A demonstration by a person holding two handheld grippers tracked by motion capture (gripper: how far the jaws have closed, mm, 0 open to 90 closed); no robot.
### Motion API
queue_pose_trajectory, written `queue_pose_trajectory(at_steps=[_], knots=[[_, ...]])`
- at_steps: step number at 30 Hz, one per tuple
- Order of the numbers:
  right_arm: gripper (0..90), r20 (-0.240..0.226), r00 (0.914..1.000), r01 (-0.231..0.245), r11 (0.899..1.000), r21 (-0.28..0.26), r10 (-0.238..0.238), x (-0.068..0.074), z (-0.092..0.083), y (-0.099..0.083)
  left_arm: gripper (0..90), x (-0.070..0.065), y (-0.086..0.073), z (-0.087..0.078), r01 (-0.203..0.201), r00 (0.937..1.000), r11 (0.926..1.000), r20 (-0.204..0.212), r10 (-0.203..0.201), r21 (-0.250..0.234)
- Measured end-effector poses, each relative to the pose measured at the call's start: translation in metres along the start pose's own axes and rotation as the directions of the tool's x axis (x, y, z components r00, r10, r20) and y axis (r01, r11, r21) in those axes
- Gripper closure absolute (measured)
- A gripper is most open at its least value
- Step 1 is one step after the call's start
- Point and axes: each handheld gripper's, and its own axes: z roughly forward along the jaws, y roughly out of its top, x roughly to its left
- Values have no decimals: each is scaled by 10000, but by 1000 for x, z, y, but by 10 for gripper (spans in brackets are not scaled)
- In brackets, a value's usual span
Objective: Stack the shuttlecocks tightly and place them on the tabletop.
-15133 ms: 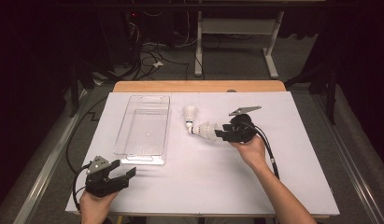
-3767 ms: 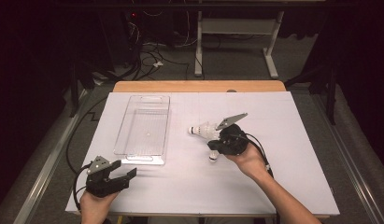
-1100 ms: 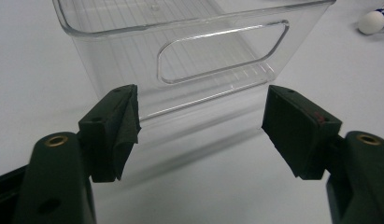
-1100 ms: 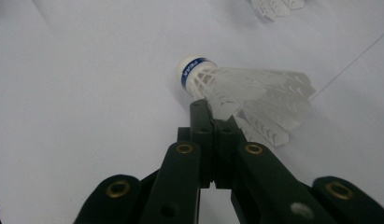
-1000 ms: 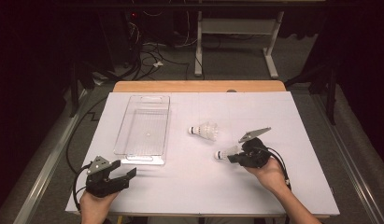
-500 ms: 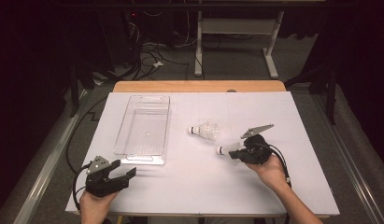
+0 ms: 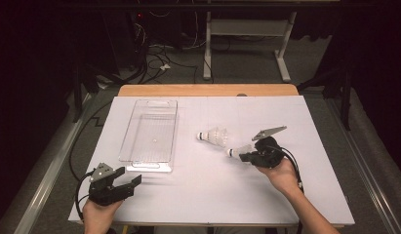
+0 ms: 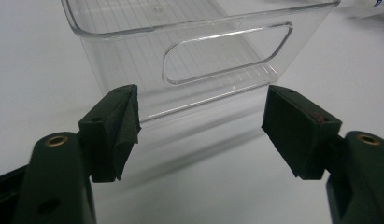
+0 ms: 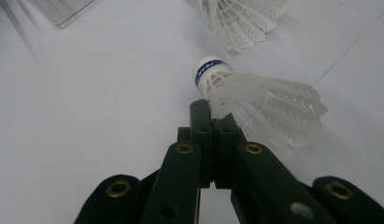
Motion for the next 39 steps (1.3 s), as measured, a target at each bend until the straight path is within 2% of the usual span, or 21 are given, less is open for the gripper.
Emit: queue_pose_trajectory(at_steps=[19,39], knots=[[900,196,9998,-28,9999,-163,31,-1,1,16,284,0,0,-1,16,10000,10000,-11,-16,-47],[900,431,9986,-306,9994,-154,312,-12,8,28,284,1,0,0,0,10000,10000,6,0,-19]])
